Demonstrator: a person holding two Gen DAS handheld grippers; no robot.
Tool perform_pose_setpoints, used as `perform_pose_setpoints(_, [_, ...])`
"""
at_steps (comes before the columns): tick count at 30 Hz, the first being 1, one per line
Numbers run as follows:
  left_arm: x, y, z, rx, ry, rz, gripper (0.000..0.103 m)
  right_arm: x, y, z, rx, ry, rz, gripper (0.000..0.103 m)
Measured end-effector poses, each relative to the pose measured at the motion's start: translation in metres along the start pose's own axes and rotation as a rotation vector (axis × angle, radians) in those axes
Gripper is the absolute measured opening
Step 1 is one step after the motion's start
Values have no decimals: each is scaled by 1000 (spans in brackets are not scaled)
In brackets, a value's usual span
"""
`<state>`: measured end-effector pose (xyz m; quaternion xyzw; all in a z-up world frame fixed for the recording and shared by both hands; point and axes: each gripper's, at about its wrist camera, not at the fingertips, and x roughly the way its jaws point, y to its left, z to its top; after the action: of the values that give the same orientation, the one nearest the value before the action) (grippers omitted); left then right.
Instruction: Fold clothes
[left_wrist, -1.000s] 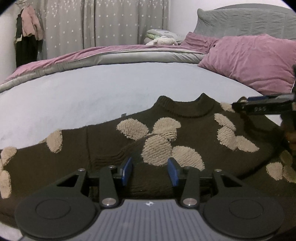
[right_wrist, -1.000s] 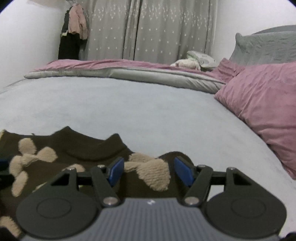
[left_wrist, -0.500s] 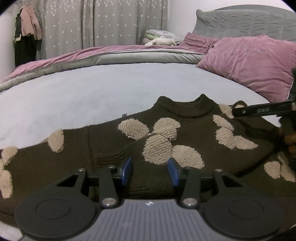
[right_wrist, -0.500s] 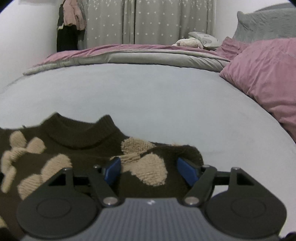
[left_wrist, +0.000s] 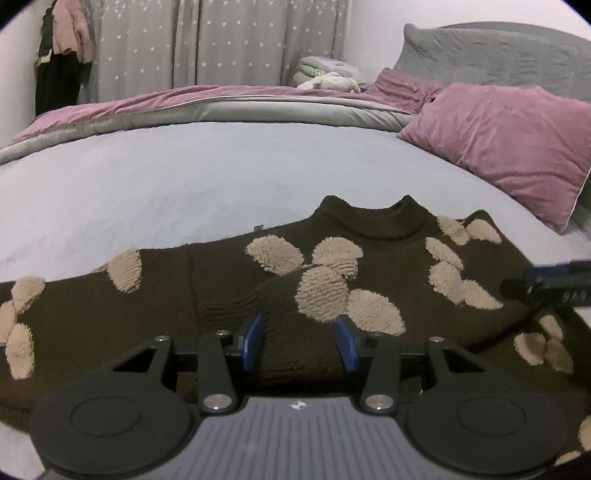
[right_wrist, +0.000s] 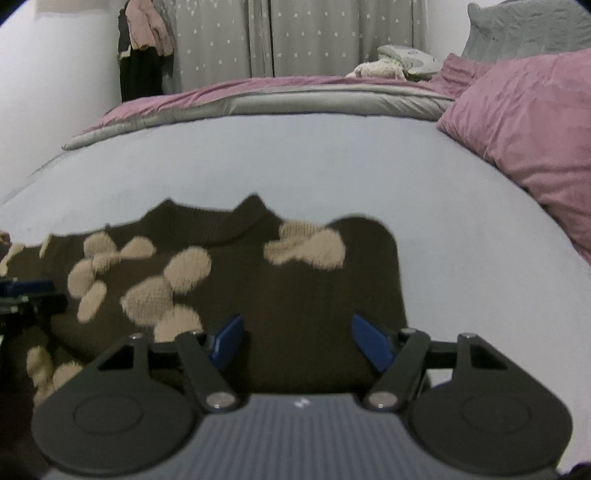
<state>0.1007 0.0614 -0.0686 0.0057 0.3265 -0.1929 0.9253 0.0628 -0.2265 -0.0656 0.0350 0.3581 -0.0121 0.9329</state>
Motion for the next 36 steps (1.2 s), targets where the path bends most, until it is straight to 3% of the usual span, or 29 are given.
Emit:
perform_pose_setpoints(3, [-2,4,1,-22,6,4,45,9,2,-9,-12,14,-8,68])
perform_pose_setpoints(7, [-5,13,4,-71,8,31,57,9,2,-13,16,-6,-8,70])
perform_pose_setpoints(12, [-14,27,8,-140,-4,118,73,-5,7,-5,46,-40,34,93])
perform_pose_setpoints(16, [-19,40,8,-171,-7,192,84,-21,12,3,57,-78,75,103])
perform_pose_setpoints(23, [-26,62,5,-234,11,343,93,-30,22,6,58,-89,85,103])
perform_pose_setpoints(36, [-40,121,-8,-367,22,518,98,-33,30,4,57,-78,94,103])
